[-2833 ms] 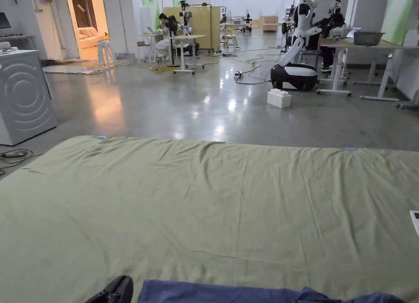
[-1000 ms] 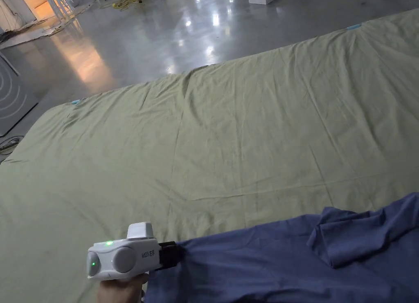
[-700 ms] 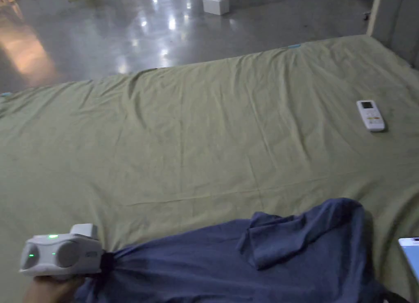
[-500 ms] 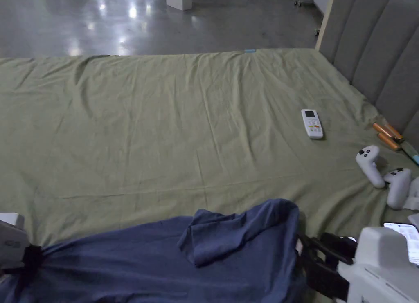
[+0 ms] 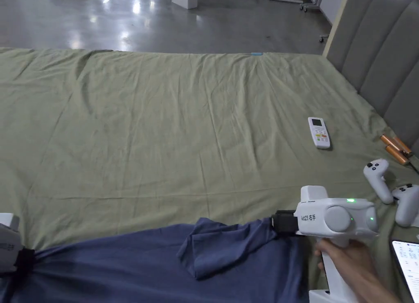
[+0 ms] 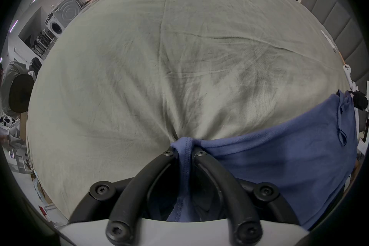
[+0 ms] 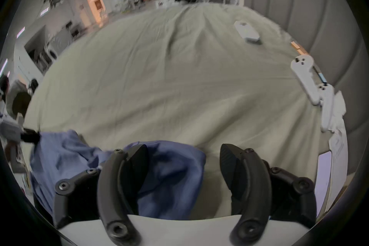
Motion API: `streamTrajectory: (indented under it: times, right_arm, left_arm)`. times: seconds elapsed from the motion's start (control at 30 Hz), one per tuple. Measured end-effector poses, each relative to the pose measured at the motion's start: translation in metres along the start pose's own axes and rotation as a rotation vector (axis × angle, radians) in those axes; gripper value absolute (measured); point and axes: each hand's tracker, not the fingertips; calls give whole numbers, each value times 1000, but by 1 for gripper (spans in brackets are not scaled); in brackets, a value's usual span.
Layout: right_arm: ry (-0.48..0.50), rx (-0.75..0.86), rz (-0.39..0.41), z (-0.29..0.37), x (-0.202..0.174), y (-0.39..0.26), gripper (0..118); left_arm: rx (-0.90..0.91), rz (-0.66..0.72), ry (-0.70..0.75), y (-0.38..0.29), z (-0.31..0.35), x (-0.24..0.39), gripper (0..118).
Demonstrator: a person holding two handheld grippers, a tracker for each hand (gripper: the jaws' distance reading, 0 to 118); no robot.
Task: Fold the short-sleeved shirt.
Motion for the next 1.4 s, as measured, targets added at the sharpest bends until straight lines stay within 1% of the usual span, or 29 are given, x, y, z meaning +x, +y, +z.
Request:
streamTrajectory:
  times: [0.03,0.07,0.1,0.13,0.17,0.2,0.23,0.3,0.33,0.37,0.4,0.43,0.47,0.57,0.63,0.7,0.83,0.9,0.97,1.1,1.13,1.2,1.23,1.3,1.4]
  right_arm:
    - [-10,-33,20,-5,-5,-5,63]
    - [-54,30,32,1,-10,-11,63]
    - [-50,83,42,9,-13,-13,62]
    - [-22,74,32,11,-13,-16,52]
    - [-20,83,45,13,-15,-18,38]
    - [-19,87,54,14,-13,-18,15]
    - [-11,87,46,17,-11,-18,8]
    - [6,93,20,27,-11,-18,6]
    - [13,112,6,37,-12,-20,6]
    - [34,177,4,55,-13,-23,6]
    - [47,224,21,71,-14,-25,6]
    - [40,271,39,92,-17,-22,6]
    - [36,316,45,111,-18,-24,6]
    - [111,390,-6,161,-18,-21,6]
    - [132,470,-15,199,-21,-18,6]
    - [118,562,-9,233,-26,-12,6]
    - [147,727,6,311,-38,9,6]
    - [133,814,25,347,-46,22,6]
    - [124,891,51,388,-59,35,6]
    - [104,1016,73,459,-80,65,6]
    - [81,1055,89,473,-81,74,6]
    - [26,1148,161,507,-90,89,6]
    - [41,1125,120,516,-89,98,6]
    - [12,1136,120,538,-93,112,6]
    - [-80,1191,141,558,-94,123,6]
  left_arm:
    - [-1,-7,7,0,1,2,12]
    - [-1,-11,10,1,-1,1,12]
    - [2,-11,12,1,-2,1,12]
    - [6,-12,15,0,-1,1,12]
    - [9,-16,15,-1,-1,1,12]
    - [13,-21,14,0,-2,-2,12]
    - [22,-16,9,-1,-1,-4,12]
    - [72,7,-3,-8,4,-6,11]
    - [119,18,-33,-11,8,-12,11]
    - [166,40,-63,-18,19,-20,11]
    - [225,93,-96,-27,37,-29,8]
    - [294,136,-140,-35,55,-35,8]
    - [352,163,-180,-43,76,-42,8]
    - [626,135,-289,-61,149,-57,8]
    - [734,155,-308,-73,212,-68,8]
    - [831,139,-313,-78,262,-78,7]
    - [1003,102,-284,-81,349,-92,7]
    - [1063,115,-248,-80,383,-97,7]
    - [1123,143,-273,-77,416,-103,7]
    - [1220,104,-192,-72,472,-108,7]
    - [1238,100,-175,-71,487,-109,7]
    - [1247,108,-174,-67,506,-116,7]
    - [1267,115,-156,-65,518,-118,7]
    - [1315,128,-128,-61,538,-125,6]
    - [1345,150,-77,-55,555,-131,6]
